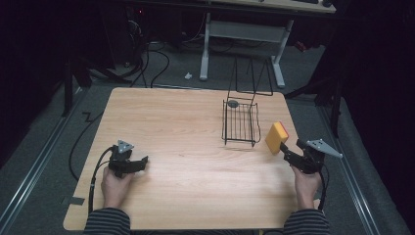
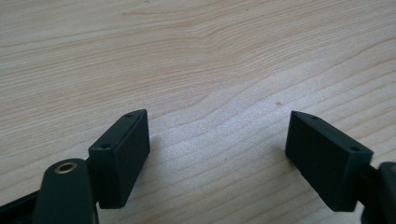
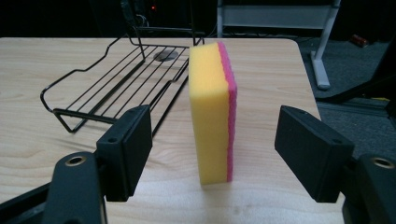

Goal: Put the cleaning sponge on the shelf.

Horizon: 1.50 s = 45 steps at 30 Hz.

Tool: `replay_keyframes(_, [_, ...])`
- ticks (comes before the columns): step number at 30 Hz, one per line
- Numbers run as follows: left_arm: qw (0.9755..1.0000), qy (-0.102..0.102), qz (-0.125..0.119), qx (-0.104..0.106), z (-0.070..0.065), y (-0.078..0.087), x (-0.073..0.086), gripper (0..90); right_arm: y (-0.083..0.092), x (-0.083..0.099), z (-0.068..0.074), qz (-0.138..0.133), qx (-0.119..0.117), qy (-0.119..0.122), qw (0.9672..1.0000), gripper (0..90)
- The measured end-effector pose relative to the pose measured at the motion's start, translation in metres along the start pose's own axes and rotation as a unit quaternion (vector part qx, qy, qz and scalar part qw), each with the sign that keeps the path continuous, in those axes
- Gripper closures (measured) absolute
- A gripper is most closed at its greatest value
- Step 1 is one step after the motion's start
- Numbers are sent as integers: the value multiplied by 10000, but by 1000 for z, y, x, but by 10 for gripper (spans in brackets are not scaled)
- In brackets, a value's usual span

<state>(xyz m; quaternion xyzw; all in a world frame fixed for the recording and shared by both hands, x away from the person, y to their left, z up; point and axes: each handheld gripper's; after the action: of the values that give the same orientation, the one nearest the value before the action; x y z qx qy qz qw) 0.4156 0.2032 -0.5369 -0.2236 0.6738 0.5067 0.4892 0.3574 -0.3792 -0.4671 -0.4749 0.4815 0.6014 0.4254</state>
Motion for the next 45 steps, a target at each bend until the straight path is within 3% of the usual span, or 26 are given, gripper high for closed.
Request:
replay_keyframes(21, [10000, -2, -3, 4, 0, 0, 0, 224, -41, -7, 1, 216, 54, 16, 9998, 275])
replay_keyframes(45, [10000, -5, 0, 7, 0, 0, 0, 224, -76, 21, -4, 692, 130, -125, 9974, 314])
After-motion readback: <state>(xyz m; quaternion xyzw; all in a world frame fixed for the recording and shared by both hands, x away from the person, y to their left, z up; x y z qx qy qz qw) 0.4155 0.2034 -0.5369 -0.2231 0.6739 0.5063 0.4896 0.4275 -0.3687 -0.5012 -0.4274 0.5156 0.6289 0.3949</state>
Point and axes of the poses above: each handheld gripper's, and its own axes: y roughly backward along the jaws, x roughly out of its underside, z roughly to its left, and after that the axes turned 15 degrees about -z, right-handed
